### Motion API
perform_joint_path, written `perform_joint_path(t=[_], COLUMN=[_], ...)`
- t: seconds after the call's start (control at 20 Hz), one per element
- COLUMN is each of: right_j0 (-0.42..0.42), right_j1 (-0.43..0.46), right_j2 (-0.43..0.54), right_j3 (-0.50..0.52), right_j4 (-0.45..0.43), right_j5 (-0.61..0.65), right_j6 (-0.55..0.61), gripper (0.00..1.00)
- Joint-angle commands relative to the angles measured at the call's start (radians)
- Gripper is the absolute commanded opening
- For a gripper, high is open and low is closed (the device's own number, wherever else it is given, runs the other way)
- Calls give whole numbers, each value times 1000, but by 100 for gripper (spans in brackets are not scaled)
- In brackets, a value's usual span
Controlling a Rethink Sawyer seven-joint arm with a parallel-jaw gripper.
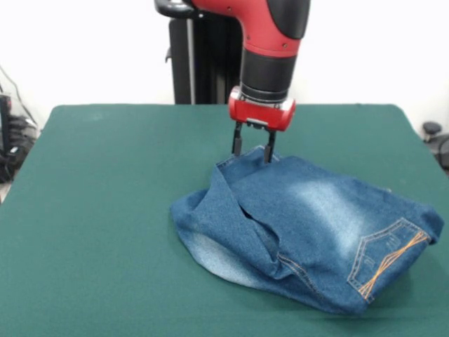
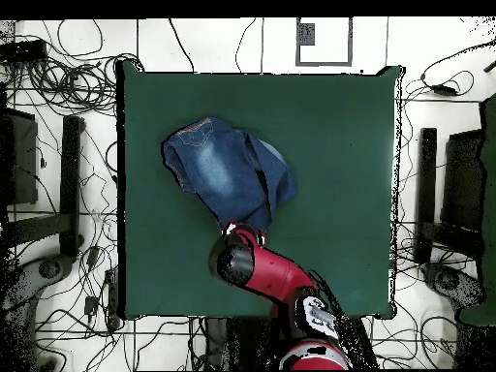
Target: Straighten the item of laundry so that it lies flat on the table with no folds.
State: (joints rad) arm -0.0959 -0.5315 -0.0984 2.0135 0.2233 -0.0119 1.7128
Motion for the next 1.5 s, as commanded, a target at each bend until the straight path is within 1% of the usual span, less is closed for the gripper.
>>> perform_joint_path(t=[0.05, 0.25, 0.7, 1.5], right_j0=[21, 17, 14, 5], right_j1=[-38, -38, -26, 28], right_j2=[107, 113, 109, 100], right_j3=[79, 96, 101, 88], right_j4=[54, 54, 56, 64], right_j5=[-11, -25, -44, -75], right_j6=[286, 293, 292, 301], gripper=[100, 100, 100, 100])
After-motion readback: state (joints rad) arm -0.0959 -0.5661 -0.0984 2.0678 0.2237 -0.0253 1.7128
